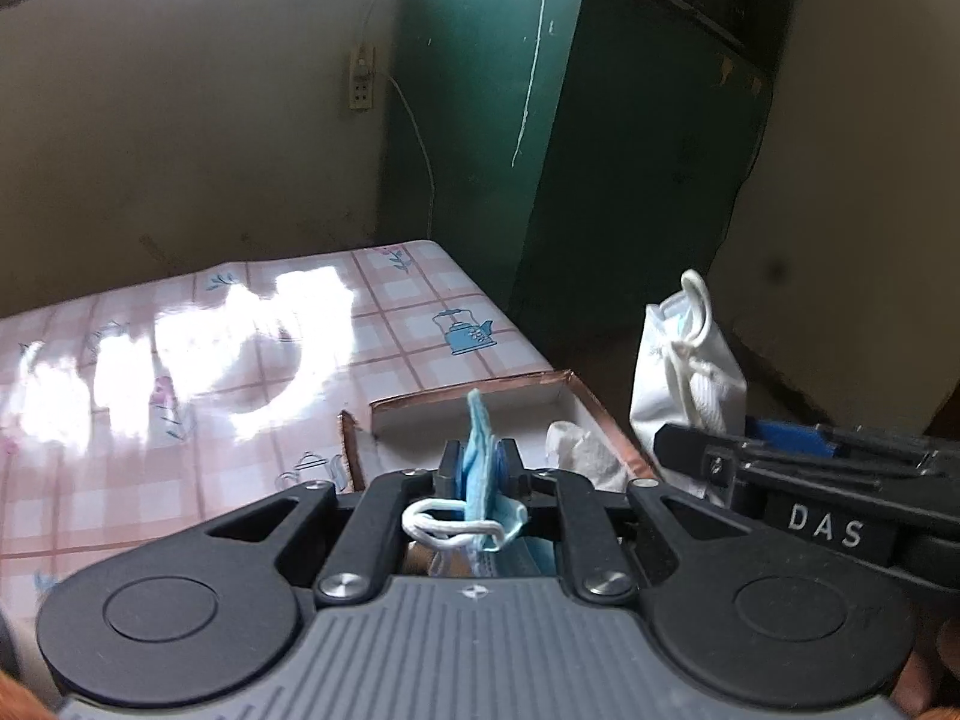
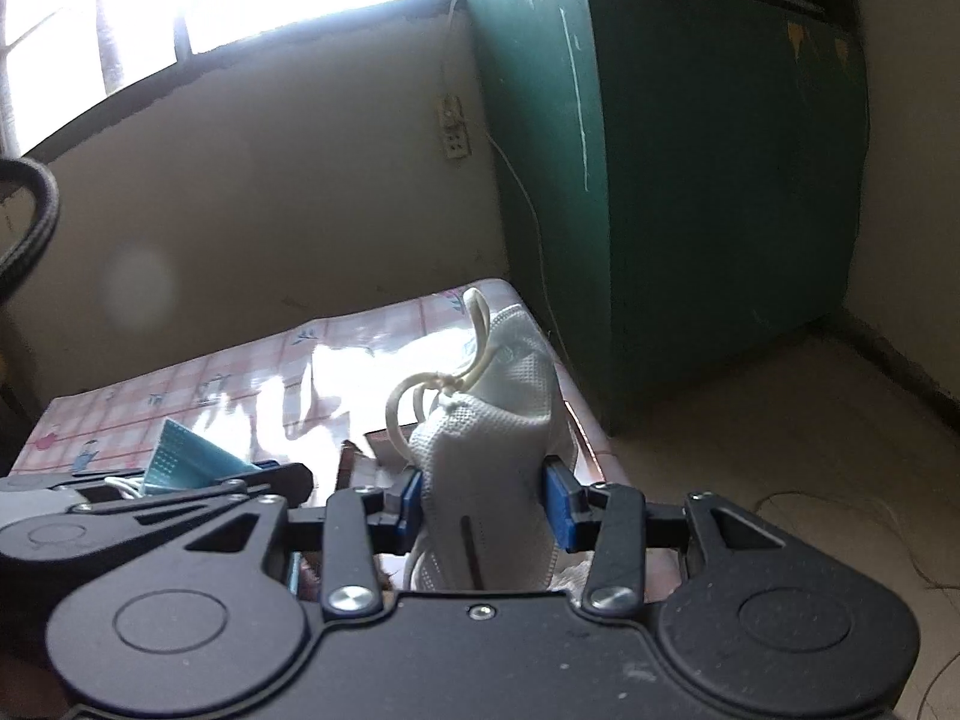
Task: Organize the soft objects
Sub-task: 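Open the left gripper over the box dropping the blue mask while the right drops the white mask, then move both open grippers back toward the remaining items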
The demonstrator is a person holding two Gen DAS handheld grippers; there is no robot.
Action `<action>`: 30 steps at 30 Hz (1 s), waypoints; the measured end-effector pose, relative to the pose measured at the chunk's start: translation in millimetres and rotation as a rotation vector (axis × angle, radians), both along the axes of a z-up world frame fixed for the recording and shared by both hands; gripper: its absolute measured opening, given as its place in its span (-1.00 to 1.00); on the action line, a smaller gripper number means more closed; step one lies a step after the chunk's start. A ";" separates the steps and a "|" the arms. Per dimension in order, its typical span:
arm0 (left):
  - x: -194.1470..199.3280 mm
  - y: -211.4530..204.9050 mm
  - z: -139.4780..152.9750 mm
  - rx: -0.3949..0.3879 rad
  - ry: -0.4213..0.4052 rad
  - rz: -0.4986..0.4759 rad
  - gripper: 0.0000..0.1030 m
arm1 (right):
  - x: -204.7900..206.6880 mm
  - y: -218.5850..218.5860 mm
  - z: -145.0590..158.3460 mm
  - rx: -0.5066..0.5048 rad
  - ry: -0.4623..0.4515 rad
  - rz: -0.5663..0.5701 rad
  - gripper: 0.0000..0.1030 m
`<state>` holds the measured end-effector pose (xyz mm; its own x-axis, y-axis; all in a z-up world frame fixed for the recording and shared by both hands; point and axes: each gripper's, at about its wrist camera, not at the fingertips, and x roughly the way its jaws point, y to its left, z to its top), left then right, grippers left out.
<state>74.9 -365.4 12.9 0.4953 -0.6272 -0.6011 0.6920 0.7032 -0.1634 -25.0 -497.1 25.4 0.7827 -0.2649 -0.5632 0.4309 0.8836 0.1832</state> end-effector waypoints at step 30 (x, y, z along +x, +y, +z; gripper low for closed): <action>0.2 36.6 23.8 0.126 -0.066 0.143 0.52 | -27.7 41.5 9.3 -0.051 0.008 -0.017 0.50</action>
